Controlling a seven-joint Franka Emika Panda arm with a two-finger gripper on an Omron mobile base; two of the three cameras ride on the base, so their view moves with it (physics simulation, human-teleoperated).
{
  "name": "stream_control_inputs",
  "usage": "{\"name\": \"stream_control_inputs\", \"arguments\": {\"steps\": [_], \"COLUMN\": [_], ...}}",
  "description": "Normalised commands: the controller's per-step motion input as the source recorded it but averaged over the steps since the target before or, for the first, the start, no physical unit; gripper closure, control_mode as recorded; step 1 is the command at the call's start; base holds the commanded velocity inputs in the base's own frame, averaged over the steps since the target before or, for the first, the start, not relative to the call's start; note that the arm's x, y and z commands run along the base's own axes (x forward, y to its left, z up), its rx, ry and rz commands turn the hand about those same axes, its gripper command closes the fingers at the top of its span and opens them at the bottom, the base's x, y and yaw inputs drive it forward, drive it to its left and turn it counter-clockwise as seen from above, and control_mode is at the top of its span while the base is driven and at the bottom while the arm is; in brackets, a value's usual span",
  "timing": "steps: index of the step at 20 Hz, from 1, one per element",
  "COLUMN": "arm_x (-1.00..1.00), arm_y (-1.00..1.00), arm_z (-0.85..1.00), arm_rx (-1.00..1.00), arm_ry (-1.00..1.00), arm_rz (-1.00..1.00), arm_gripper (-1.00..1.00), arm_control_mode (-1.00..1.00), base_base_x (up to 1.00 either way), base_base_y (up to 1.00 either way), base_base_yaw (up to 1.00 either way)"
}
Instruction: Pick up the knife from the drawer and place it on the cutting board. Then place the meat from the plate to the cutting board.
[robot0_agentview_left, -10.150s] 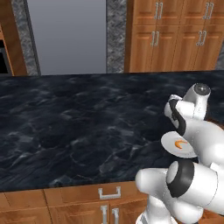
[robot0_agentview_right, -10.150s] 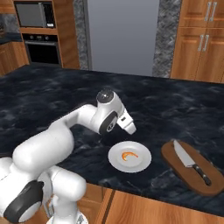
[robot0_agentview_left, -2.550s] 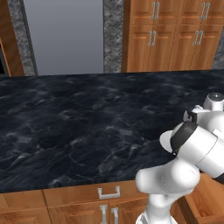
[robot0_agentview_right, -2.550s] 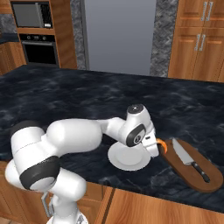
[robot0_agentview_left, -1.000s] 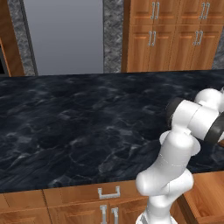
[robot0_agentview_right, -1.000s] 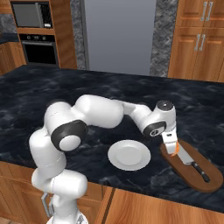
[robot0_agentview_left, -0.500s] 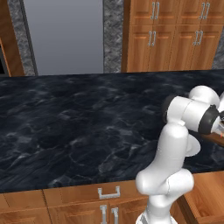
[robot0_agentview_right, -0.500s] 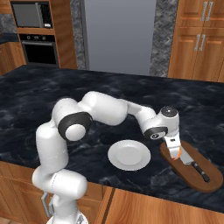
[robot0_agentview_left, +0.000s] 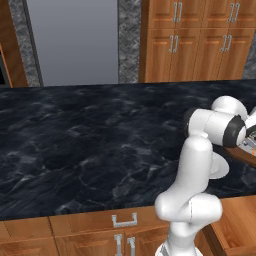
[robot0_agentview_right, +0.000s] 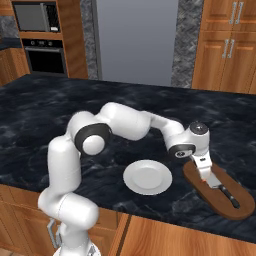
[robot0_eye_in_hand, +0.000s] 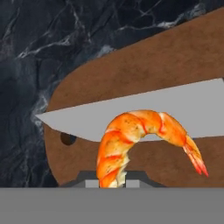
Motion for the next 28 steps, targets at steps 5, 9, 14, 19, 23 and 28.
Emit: {"name": "stream_control_inputs", "arguments": {"steps": [5,9,14,19,23,28], "arm_x": [0.06,0.00,0.00,-0.15,-0.86,-1.00], "arm_y": [-0.02,0.00,0.03,0.16,0.53,0.84], "arm_z": [-0.16,0.02,0.15,0.28,0.21,0.01], "arm_rx": [0.00,0.00,0.00,0.00,-0.07,-0.20], "arm_ry": [0.00,0.00,0.00,0.00,0.01,0.00], "arm_rz": [0.06,0.00,0.00,-0.02,-0.03,0.00], "arm_gripper": [-1.00,-1.00,-1.00,-1.00,-1.00,-1.00], "arm_control_mode": [-1.00,-1.00,-1.00,-1.00,-1.00,-1.00], "base_base_x": [0.00,0.00,0.00,0.00,0.00,0.00], "base_base_y": [0.00,0.00,0.00,0.00,0.00,0.00], "base_base_yaw": [0.00,0.00,0.00,0.00,0.00,0.00]}}
